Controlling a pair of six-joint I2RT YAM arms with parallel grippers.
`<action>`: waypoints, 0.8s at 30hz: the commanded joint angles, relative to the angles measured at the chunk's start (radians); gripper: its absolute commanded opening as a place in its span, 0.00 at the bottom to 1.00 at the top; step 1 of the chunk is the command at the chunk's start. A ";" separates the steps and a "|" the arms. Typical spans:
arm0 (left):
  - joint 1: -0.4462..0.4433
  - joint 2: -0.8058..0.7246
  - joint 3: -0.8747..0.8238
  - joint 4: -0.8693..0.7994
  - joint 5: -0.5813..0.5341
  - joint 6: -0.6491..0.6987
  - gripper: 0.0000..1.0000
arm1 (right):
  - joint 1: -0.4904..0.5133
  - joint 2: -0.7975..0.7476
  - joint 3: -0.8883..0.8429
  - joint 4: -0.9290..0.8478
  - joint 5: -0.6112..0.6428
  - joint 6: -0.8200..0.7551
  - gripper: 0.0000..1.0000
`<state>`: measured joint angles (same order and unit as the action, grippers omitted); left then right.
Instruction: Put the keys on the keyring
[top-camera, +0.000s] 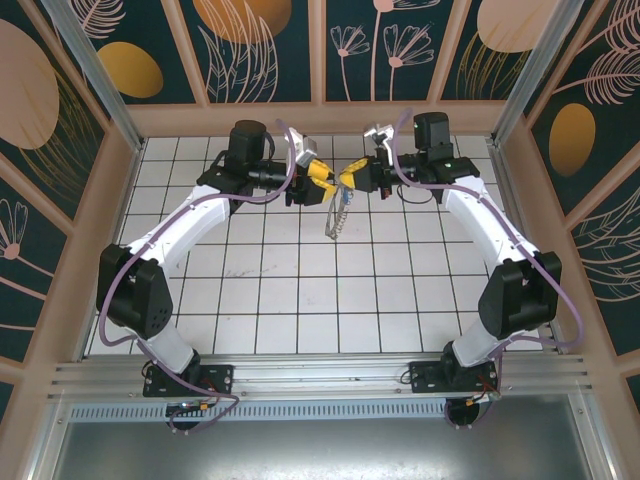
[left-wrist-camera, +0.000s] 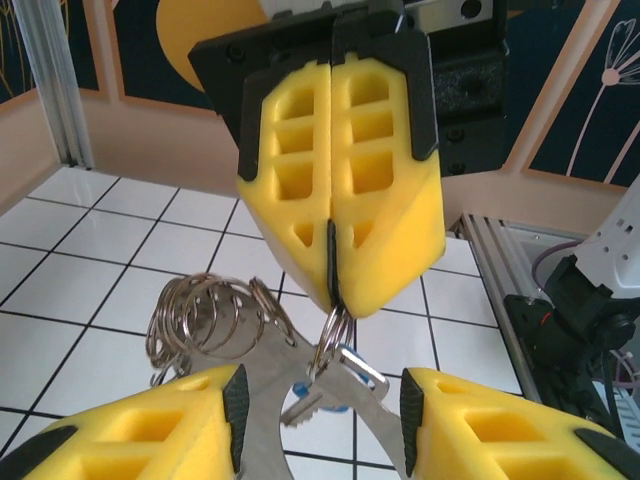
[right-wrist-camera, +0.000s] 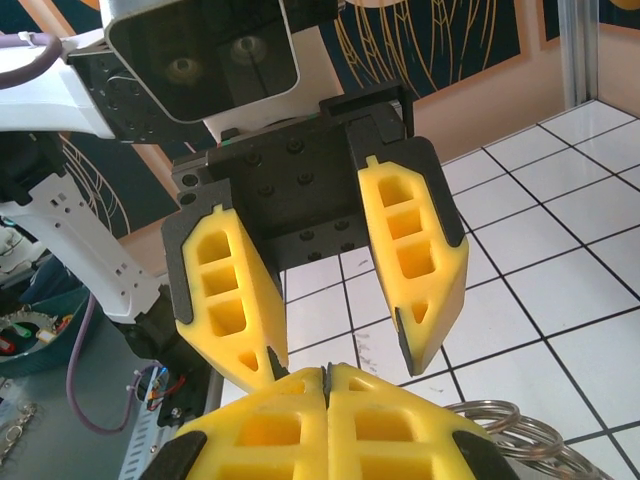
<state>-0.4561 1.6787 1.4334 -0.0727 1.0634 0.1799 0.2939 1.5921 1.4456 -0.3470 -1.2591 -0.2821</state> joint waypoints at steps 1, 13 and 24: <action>0.007 0.014 0.026 0.048 0.042 -0.019 0.45 | 0.014 -0.028 -0.004 0.037 -0.049 -0.007 0.00; 0.007 0.029 0.021 0.080 0.086 -0.045 0.24 | 0.029 -0.013 0.007 0.048 -0.039 0.002 0.00; 0.007 0.029 0.010 0.109 0.120 -0.070 0.00 | 0.029 -0.007 0.005 0.074 -0.023 0.019 0.00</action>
<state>-0.4522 1.7000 1.4345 -0.0029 1.1461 0.1181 0.3122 1.5921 1.4456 -0.3222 -1.2575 -0.2745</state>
